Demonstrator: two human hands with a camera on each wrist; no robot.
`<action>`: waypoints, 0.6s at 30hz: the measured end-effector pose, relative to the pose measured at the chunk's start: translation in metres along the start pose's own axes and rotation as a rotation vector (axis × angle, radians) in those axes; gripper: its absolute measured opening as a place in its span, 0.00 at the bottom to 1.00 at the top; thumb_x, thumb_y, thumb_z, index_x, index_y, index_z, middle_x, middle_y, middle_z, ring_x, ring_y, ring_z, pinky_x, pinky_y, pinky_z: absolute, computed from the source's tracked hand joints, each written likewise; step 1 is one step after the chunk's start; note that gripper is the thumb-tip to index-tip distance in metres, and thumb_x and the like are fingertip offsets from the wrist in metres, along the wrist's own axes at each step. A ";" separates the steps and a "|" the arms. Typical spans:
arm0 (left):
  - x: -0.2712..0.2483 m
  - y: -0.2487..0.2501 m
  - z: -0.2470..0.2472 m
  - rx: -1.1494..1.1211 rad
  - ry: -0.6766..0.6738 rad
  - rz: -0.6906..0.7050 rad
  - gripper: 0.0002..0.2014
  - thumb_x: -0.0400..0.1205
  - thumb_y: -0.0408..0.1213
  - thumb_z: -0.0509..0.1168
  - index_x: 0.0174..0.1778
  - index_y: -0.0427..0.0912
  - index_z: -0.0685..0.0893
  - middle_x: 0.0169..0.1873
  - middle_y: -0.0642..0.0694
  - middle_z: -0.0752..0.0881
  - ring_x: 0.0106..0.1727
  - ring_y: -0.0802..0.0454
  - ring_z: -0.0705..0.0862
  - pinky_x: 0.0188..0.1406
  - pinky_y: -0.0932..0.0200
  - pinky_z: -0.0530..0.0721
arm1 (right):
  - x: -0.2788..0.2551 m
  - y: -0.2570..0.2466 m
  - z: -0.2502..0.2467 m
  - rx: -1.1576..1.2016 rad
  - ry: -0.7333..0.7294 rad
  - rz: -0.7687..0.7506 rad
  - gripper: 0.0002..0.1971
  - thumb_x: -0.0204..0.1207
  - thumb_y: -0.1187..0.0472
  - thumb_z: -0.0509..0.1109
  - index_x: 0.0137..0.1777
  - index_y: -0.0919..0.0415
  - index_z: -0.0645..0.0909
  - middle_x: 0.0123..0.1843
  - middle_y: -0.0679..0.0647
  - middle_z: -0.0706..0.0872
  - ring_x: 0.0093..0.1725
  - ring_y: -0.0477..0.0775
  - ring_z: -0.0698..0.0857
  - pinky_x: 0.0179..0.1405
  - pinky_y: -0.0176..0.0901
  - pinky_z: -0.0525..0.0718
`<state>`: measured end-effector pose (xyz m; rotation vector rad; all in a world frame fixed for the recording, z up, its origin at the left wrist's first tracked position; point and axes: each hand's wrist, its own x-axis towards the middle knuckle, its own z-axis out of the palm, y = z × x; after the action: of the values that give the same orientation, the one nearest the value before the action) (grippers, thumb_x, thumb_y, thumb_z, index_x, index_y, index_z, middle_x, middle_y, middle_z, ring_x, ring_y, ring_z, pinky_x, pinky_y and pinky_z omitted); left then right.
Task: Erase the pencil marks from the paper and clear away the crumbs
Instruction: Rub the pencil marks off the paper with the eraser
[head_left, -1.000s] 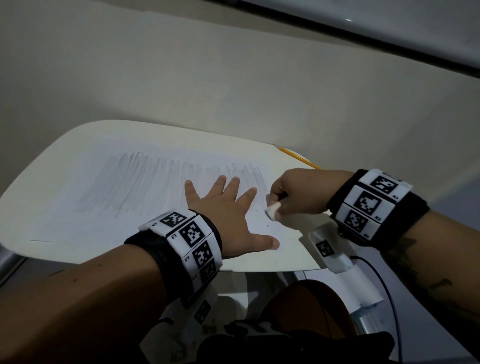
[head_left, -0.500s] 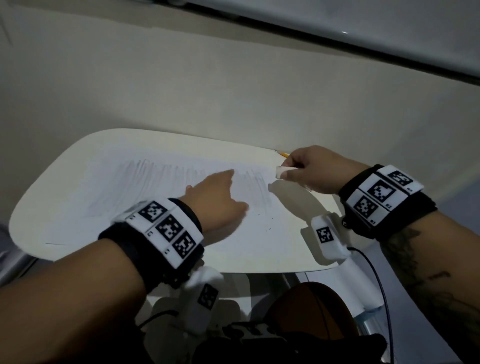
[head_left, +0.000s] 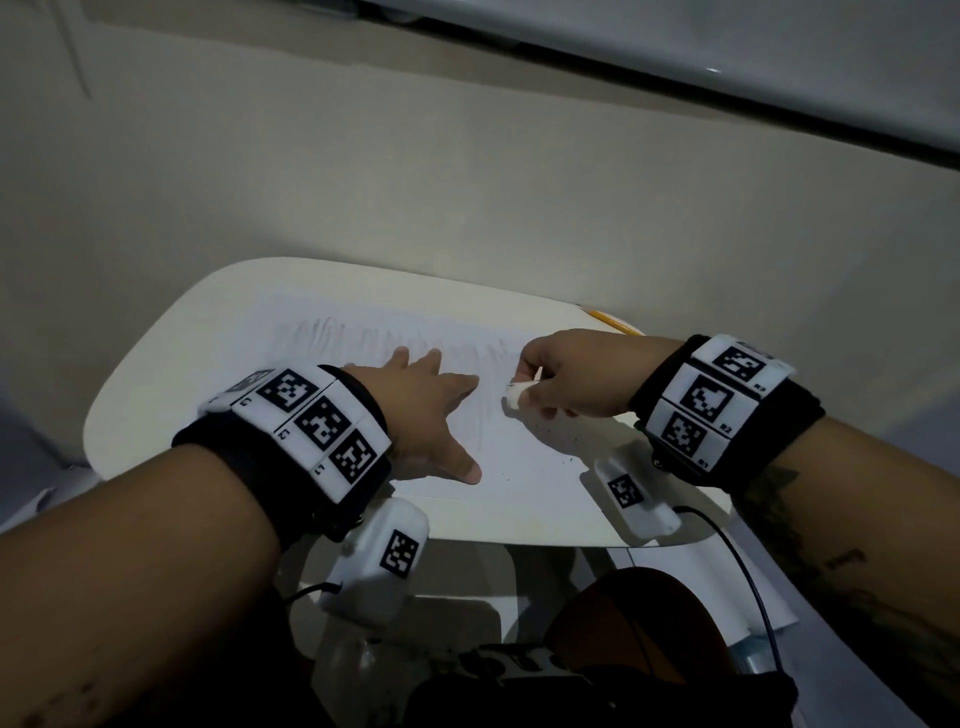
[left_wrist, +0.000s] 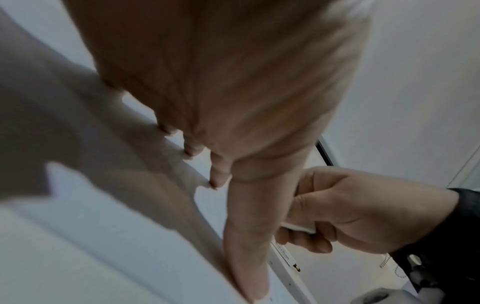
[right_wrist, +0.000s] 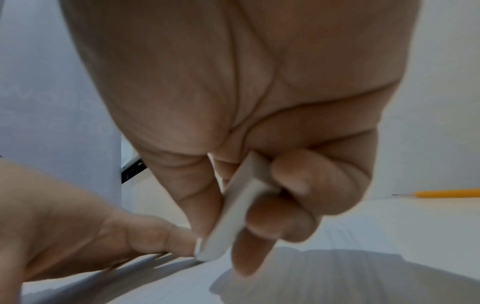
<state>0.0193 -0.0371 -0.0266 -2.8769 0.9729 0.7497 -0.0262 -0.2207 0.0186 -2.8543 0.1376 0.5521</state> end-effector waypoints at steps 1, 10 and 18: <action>0.001 0.000 0.001 0.001 0.002 -0.005 0.54 0.67 0.76 0.66 0.84 0.64 0.45 0.86 0.52 0.42 0.86 0.41 0.40 0.76 0.22 0.56 | 0.002 -0.002 0.001 -0.008 0.009 -0.001 0.09 0.80 0.44 0.67 0.51 0.48 0.80 0.41 0.42 0.87 0.43 0.46 0.84 0.45 0.44 0.80; 0.012 0.006 0.012 -0.021 0.023 -0.055 0.63 0.59 0.83 0.62 0.83 0.65 0.36 0.85 0.52 0.32 0.85 0.38 0.32 0.72 0.15 0.45 | 0.002 -0.008 0.007 -0.071 -0.169 -0.060 0.10 0.78 0.41 0.70 0.53 0.44 0.83 0.44 0.41 0.87 0.49 0.46 0.84 0.56 0.45 0.81; 0.013 0.003 0.011 -0.029 0.021 -0.044 0.64 0.58 0.84 0.61 0.83 0.64 0.34 0.84 0.54 0.31 0.85 0.40 0.31 0.72 0.16 0.43 | 0.013 -0.012 0.007 -0.086 -0.079 -0.067 0.12 0.81 0.42 0.66 0.57 0.45 0.81 0.52 0.43 0.85 0.55 0.48 0.83 0.62 0.49 0.81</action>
<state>0.0215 -0.0454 -0.0420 -2.9265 0.9049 0.7379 -0.0151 -0.2080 0.0100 -2.9017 0.0044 0.6712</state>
